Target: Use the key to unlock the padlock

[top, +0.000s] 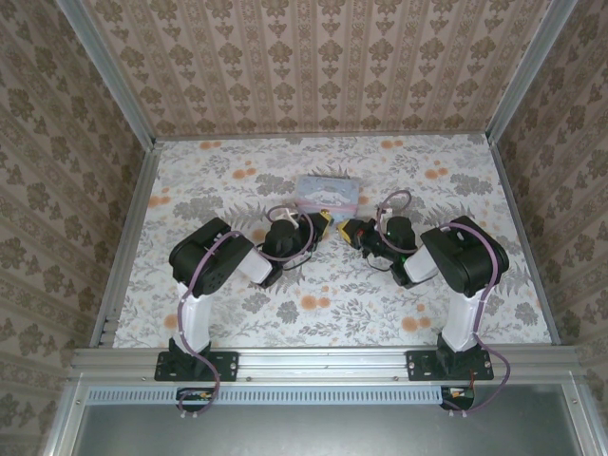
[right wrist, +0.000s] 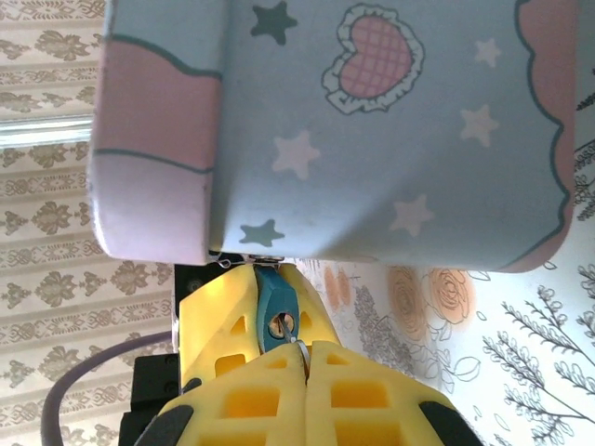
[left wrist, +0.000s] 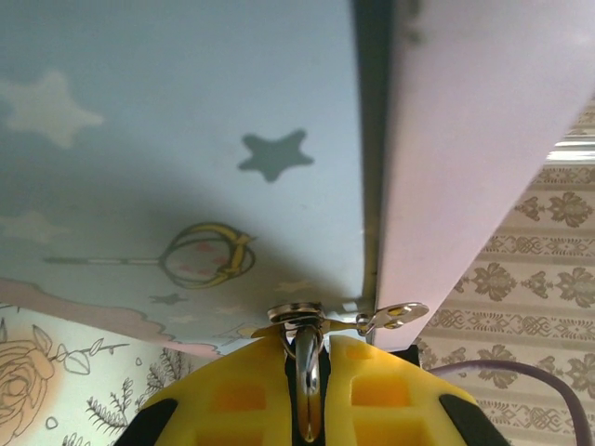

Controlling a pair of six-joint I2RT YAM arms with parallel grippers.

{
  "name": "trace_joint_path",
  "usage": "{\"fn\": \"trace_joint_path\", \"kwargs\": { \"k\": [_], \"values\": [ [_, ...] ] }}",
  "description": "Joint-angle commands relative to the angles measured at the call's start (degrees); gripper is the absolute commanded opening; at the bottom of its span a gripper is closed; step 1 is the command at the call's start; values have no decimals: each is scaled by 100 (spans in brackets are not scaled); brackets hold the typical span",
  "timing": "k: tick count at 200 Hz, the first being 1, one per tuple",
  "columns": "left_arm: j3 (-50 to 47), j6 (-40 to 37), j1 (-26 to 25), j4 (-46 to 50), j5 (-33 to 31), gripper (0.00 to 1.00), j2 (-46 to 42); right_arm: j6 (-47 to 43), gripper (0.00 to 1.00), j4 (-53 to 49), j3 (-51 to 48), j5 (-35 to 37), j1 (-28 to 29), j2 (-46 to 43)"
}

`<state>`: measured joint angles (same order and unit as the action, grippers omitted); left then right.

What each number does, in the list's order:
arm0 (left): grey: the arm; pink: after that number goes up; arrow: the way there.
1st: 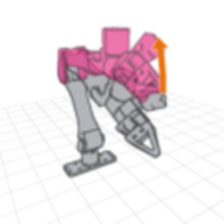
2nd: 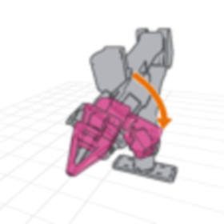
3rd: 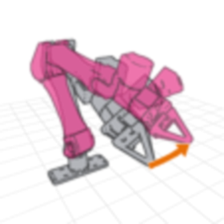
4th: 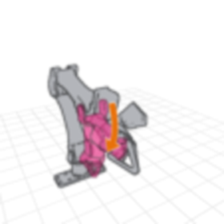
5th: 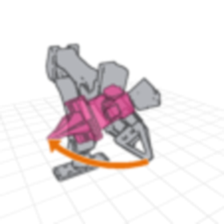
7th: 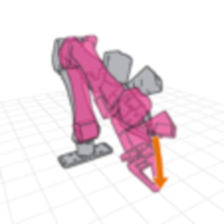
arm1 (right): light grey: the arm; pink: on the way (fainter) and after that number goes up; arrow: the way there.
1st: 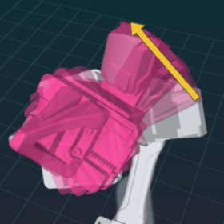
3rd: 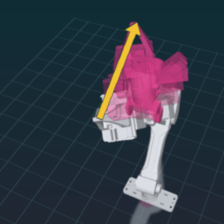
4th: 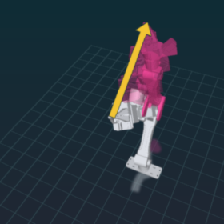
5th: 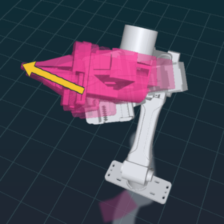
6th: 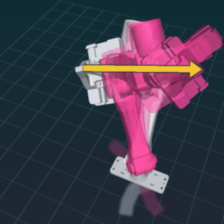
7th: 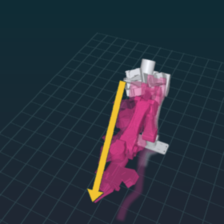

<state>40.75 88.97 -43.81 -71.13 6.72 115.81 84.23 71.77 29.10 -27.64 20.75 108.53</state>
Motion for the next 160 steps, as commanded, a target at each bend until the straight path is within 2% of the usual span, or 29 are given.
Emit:
{"fn": "trace_joint_path", "kwargs": {
  "k": [1, 93, 160],
  "values": [
    [213, 119, -490, -373, 1156, 0, -236, 237, 0, 500, 554, -176, 148, 105],
    [117, 112, -505, -367, 1209, 0, -252, 365, 0, 454, 798, -444, -215, 220],
    [104, 139, -505, -367, 1108, 0, -191, 411, 0, 426, 809, -485, -82, 177]
  ]
}}
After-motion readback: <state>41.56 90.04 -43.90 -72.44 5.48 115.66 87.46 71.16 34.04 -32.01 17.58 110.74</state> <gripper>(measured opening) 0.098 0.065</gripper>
